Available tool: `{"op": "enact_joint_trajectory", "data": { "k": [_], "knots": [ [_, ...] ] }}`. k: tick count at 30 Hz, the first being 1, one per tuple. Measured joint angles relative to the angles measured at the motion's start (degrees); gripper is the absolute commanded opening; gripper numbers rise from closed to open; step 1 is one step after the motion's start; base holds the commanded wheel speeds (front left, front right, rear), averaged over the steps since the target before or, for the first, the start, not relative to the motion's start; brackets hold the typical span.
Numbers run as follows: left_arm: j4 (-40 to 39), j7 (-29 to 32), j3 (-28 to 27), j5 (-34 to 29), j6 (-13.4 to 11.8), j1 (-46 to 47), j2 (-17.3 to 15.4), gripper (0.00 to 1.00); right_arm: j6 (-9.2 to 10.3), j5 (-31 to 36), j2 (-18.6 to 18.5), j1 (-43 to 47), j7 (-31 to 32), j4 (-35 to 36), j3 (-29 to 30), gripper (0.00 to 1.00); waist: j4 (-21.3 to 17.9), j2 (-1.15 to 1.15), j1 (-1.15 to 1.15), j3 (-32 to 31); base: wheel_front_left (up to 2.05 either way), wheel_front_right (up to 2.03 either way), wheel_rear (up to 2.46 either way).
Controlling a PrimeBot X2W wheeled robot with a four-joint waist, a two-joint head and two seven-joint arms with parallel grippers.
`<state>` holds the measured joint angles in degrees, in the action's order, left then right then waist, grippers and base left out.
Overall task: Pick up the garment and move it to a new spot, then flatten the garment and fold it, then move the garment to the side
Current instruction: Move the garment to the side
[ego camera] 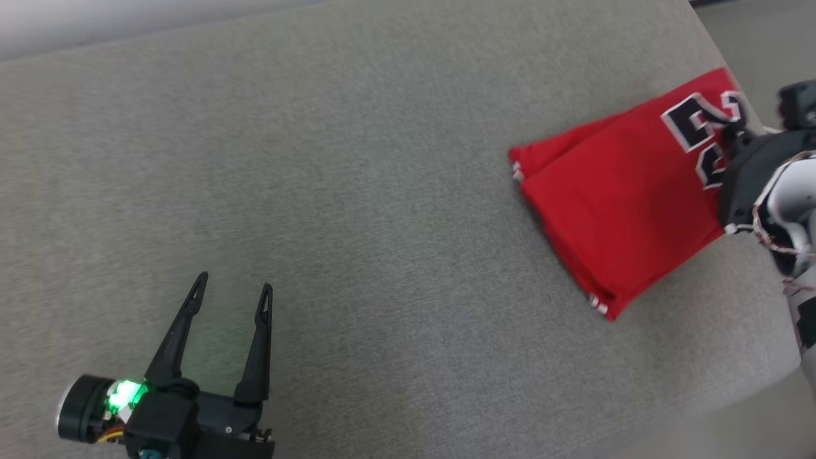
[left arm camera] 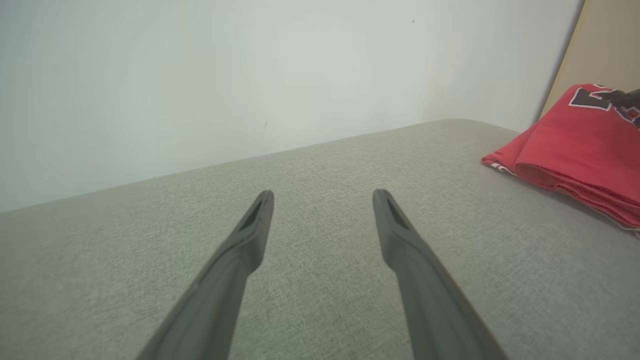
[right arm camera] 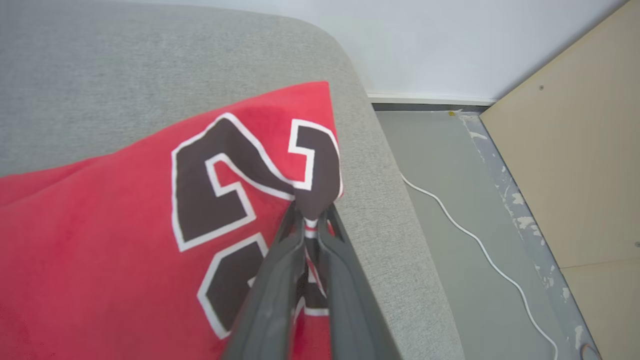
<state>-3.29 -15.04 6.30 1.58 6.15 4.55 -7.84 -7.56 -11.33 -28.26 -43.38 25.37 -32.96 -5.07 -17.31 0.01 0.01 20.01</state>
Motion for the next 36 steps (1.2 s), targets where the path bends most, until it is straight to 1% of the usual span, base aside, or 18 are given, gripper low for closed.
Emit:
{"op": "enact_joint_trajectory", "data": {
  "k": [3,7,8,9,11,17,18,19,20,21,25,30,33,35,36],
  "knots": [
    [-1.1,0.0,0.6,-0.5,0.4,1.0,-1.2,1.0,0.0,2.6,1.0,-3.0,-3.7,-4.0,4.5,0.0,-2.0,0.0,0.0,2.4,0.0,0.0,0.0],
    [-2.2,0.7,1.4,-1.1,0.4,1.3,-2.3,1.0,0.0,5.9,1.7,-5.8,-7.5,-7.7,8.6,0.0,-4.5,0.0,0.0,5.1,0.0,0.0,0.0],
    [-2.4,1.0,1.4,-1.1,0.4,1.3,-2.5,1.0,0.0,6.3,2.0,-6.4,-7.8,-8.5,8.5,0.0,-5.0,0.0,0.0,5.7,0.0,0.0,0.0],
    [-2.7,1.2,1.4,-1.2,0.4,1.3,-2.7,1.0,-0.03,5.3,2.6,-7.1,-7.9,-9.2,9.3,0.0,-5.5,0.0,0.0,6.4,0.0,0.0,0.0],
    [-3.3,1.8,1.4,-1.2,0.4,1.3,-3.1,1.0,0.0,8.1,2.7,-7.5,-9.0,-9.8,7.6,0.0,-6.4,0.0,-0.01,7.6,0.0,0.0,0.0],
    [-4.4,2.5,1.5,-1.2,0.4,1.3,-3.8,1.0,0.0,12.9,3.3,-9.6,-13.2,-12.1,9.7,0.0,-8.1,0.0,-0.01,10.4,0.0,0.0,0.0],
    [-4.4,2.5,1.5,-1.2,0.4,1.4,-3.8,1.0,0.0,13.2,3.5,-9.6,-14.0,-12.5,10.2,0.26,-8.3,0.0,-0.01,10.6,0.0,0.0,0.0],
    [-4.3,2.5,1.6,-1.2,0.4,1.4,-3.8,1.0,0.0,13.7,3.7,-9.6,-14.8,-12.8,10.7,0.49,-8.4,0.0,-0.01,10.8,0.0,0.0,0.0],
    [-4.2,2.5,1.7,-1.1,0.3,1.4,-3.8,1.0,0.0,14.5,4.0,-9.7,-15.2,-13.1,10.9,0.89,-8.4,0.0,-0.01,10.8,0.0,0.0,0.0],
    [-4.0,2.5,1.8,-1.1,0.3,1.5,-3.8,1.0,0.0,15.2,4.3,-9.8,-15.7,-13.4,11.3,1.0,-8.4,0.0,0.0,10.8,0.0,0.0,0.0],
    [-2.6,1.9,2.5,-0.6,-0.1,2.2,-3.0,1.0,0.0,16.8,4.9,-9.8,-17.5,-14.0,12.1,1.0,-7.9,0.0,-0.01,9.8,0.0,0.0,0.0],
    [0.5,0.8,3.1,0.7,-0.6,2.6,-1.2,1.0,0.0,17.3,5.4,-8.9,-20.8,-13.1,11.2,1.0,-6.6,0.0,-0.01,7.3,0.0,0.0,0.0],
    [2.7,0.3,3.1,1.6,-1.0,2.5,-0.1,1.0,0.0,15.0,6.2,-6.7,-24.7,-10.9,11.1,1.0,-5.5,0.0,-0.01,5.3,0.0,0.0,0.0],
    [4.0,0.2,2.9,2.1,-1.7,2.2,0.7,1.0,0.0,11.8,7.7,-4.2,-27.6,-8.7,11.7,1.0,-4.6,0.0,-0.01,3.8,0.0,0.0,0.0],
    [4.2,0.1,2.7,2.4,-1.8,1.8,0.9,1.0,0.0,11.5,8.2,-2.4,-28.9,-7.3,11.0,1.0,-4.2,-0.01,-0.01,3.0,0.0,0.0,0.0]
  ]
}}
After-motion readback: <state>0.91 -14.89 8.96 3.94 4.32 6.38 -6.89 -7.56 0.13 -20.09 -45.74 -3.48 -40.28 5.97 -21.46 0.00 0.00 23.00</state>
